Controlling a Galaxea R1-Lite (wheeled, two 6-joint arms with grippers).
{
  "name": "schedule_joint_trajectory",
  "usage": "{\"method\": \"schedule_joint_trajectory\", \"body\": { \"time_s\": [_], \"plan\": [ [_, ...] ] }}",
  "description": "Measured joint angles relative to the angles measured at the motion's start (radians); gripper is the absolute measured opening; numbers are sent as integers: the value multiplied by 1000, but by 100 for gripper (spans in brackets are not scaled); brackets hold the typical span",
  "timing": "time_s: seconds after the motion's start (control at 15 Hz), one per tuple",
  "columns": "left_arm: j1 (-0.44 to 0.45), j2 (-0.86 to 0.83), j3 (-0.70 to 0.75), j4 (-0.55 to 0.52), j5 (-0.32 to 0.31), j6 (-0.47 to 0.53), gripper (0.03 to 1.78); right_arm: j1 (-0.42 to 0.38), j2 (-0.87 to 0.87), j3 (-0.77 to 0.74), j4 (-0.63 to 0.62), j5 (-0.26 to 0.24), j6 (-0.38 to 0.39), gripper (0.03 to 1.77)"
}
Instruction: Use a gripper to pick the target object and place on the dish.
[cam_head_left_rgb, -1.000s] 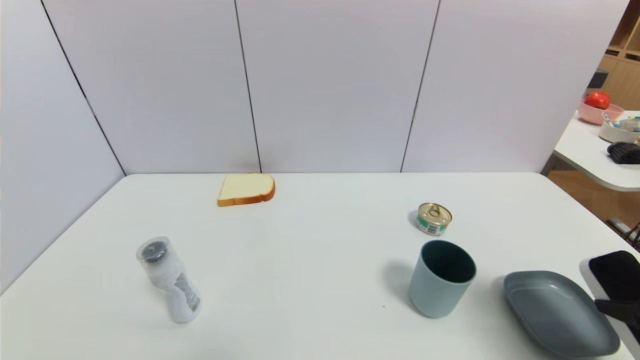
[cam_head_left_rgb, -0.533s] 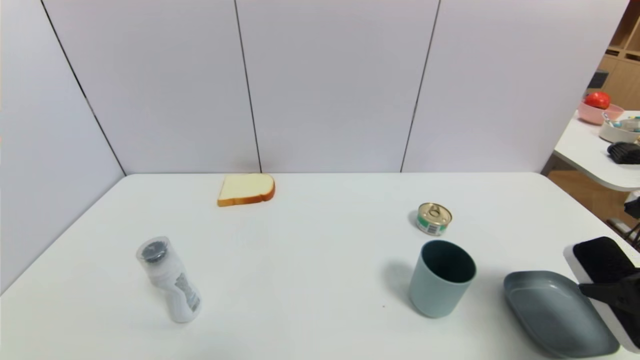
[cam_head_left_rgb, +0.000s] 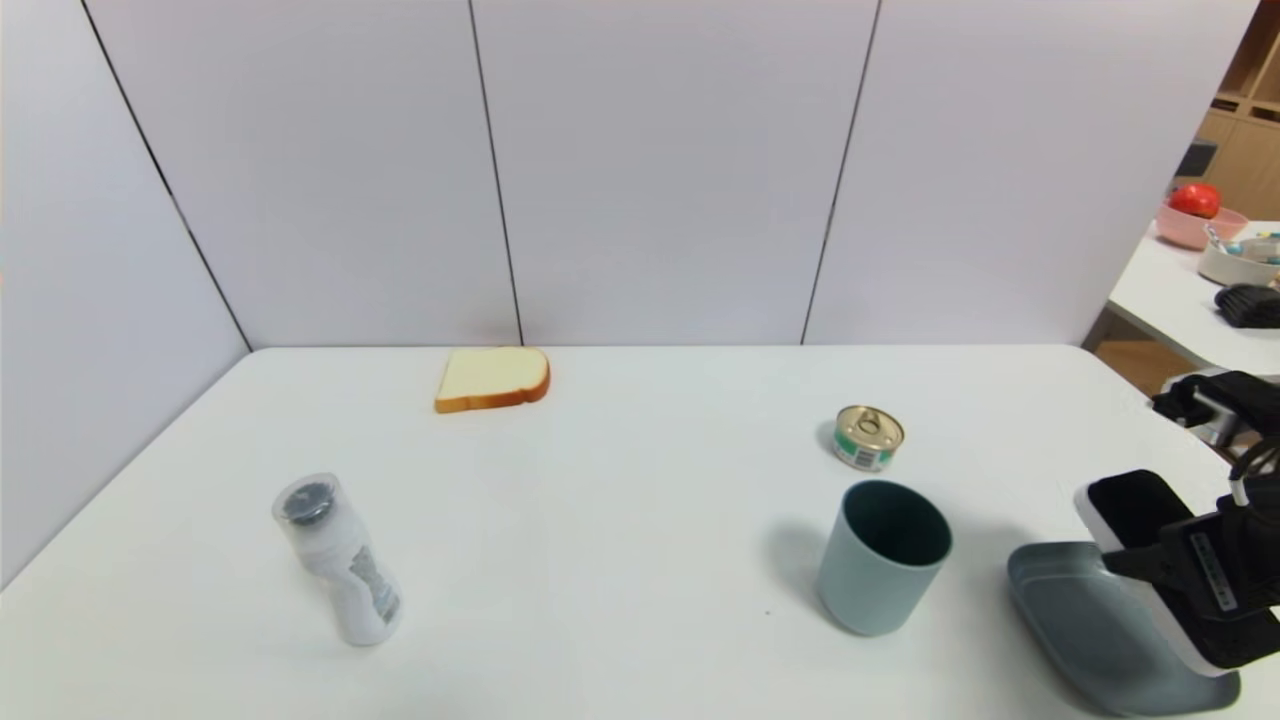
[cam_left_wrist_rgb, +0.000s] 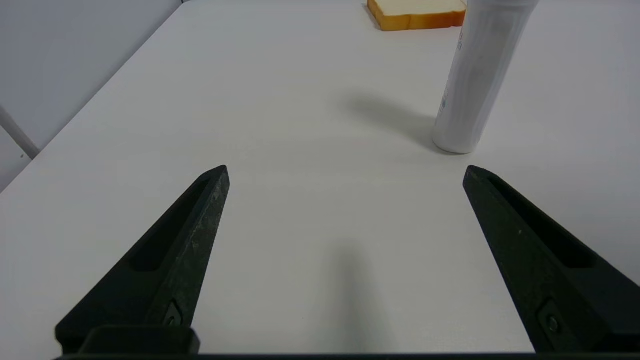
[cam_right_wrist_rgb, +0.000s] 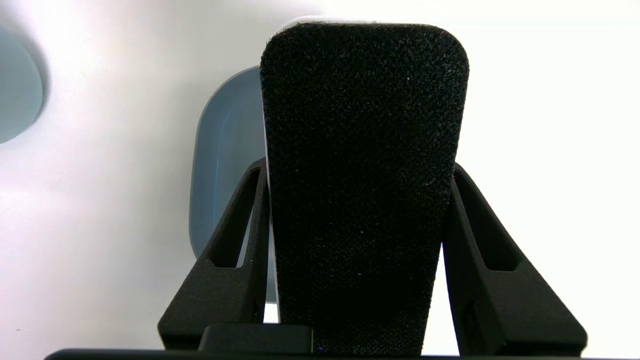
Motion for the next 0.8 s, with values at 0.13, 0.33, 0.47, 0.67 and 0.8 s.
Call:
{"method": "schedule_joint_trajectory", "body": {
  "time_s": [0.13, 0.33, 0.47, 0.67, 0.8],
  "plan": [
    [0, 0, 0, 0, 0, 0, 169, -5, 27, 4, 1, 8, 0, 95],
    [0, 0, 0, 0, 0, 0, 169, -7, 54, 17, 4, 21, -2, 95],
    [0, 0, 0, 0, 0, 0, 169, -8, 69, 23, 2, 22, -2, 95],
    [0, 0, 0, 0, 0, 0, 169, -10, 94, 18, -3, 22, -2, 95],
    [0, 0, 0, 0, 0, 0, 169, -9, 110, 12, -15, 21, -2, 95]
  ]
}}
